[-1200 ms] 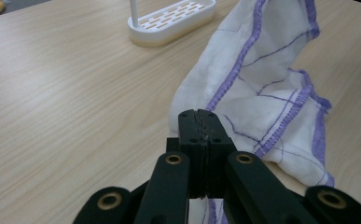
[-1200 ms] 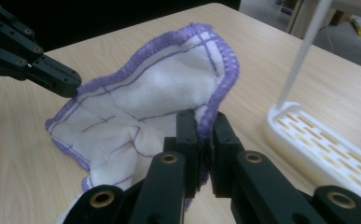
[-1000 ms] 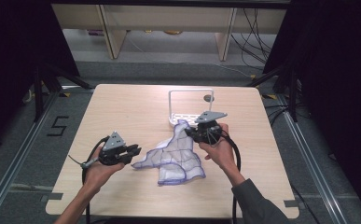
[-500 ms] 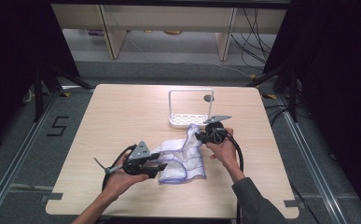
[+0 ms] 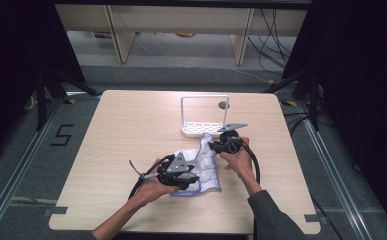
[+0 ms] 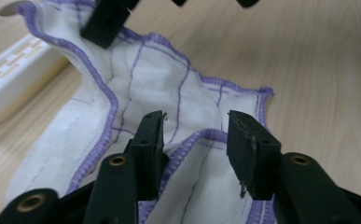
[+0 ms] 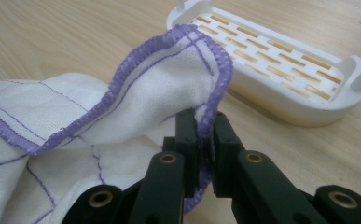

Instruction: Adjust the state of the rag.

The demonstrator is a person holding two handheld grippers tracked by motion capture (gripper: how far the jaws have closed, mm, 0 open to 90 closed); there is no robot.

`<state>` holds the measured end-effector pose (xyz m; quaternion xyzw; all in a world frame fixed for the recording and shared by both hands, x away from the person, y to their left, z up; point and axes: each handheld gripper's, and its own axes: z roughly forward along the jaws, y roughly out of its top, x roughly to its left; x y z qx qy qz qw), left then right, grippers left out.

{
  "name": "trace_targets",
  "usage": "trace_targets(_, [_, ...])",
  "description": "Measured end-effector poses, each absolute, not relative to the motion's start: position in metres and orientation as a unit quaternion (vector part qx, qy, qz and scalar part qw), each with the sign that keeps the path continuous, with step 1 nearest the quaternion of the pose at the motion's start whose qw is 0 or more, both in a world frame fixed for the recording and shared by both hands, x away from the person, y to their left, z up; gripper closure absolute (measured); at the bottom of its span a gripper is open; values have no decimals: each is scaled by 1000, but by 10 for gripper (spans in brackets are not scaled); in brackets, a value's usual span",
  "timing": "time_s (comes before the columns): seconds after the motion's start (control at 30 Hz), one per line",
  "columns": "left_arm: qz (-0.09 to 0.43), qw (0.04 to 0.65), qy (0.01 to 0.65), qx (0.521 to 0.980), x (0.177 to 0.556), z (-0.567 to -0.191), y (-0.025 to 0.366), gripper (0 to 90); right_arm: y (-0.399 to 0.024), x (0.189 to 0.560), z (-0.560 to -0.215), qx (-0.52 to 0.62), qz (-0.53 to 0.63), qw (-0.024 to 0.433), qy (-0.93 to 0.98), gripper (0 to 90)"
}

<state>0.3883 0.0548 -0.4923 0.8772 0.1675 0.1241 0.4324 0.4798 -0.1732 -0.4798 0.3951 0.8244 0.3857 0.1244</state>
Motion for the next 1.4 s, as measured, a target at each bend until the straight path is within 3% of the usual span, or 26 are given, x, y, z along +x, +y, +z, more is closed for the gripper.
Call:
trace_targets(0.1, [125,419,165,884,394,-497,57,617,-172,478,-480,408,396,115,815,842])
trace_targets(0.3, [130,414,171,885,396,-498,59,831,-173,479,-481,401,391,116,820,841])
trace_targets(0.4, [135,417,175,881,395,-497,61,873,-172,479,-480,401,392,117,820,841])
trace_targets(0.6, [134,445,188,865,386,-483,78,883,-177,477,-476,405,398,112,815,844])
trace_targets(0.97, [110,500,222,830,350,-456,156,884,-206,448,-451,387,412,114,817,847])
trace_targets(1.17, [95,481,236,839,342,-480,169,883,-227,427,-448,405,393,110,818,848])
trace_targets(1.4, [83,447,239,858,340,-507,161,880,-236,446,-488,431,356,120,821,844])
